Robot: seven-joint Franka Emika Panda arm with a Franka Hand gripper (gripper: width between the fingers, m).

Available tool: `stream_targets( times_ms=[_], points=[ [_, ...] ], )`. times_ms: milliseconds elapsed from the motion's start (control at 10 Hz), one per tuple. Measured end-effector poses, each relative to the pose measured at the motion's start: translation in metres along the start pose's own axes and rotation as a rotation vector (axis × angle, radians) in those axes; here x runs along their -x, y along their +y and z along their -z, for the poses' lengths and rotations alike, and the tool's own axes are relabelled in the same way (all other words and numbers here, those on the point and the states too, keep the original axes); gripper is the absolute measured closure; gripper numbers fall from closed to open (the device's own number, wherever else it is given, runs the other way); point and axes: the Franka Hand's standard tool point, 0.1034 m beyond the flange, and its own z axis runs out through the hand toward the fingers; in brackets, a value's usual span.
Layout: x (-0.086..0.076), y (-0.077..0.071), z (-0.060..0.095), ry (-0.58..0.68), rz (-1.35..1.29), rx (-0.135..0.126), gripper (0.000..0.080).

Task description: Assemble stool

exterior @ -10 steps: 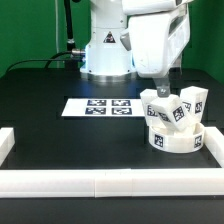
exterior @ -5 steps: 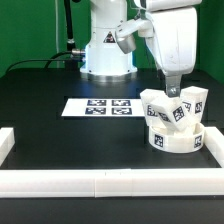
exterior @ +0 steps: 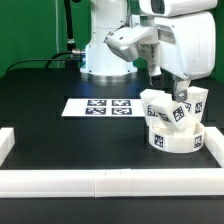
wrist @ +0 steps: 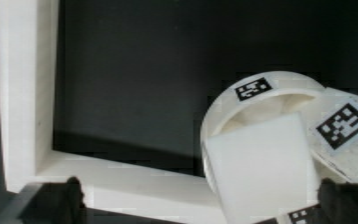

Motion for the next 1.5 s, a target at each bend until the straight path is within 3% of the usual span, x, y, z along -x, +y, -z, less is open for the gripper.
stream_targets(
  times_ms=[300, 500, 1000, 1500],
  points=[
    [0.0, -0.001, -0.002, 0.0, 0.026, -0.004, 0.0151],
    [0.0, -0.003, -0.008, -0.003, 0.186, -0.014, 0.0151],
    [0.0, -0.008, -0.009, -0.004, 0.181, -0.022, 0.0151],
    [-0.003, -0.015, -0.022, 0.011, 0.179, -0.043, 0.0151]
  ],
)
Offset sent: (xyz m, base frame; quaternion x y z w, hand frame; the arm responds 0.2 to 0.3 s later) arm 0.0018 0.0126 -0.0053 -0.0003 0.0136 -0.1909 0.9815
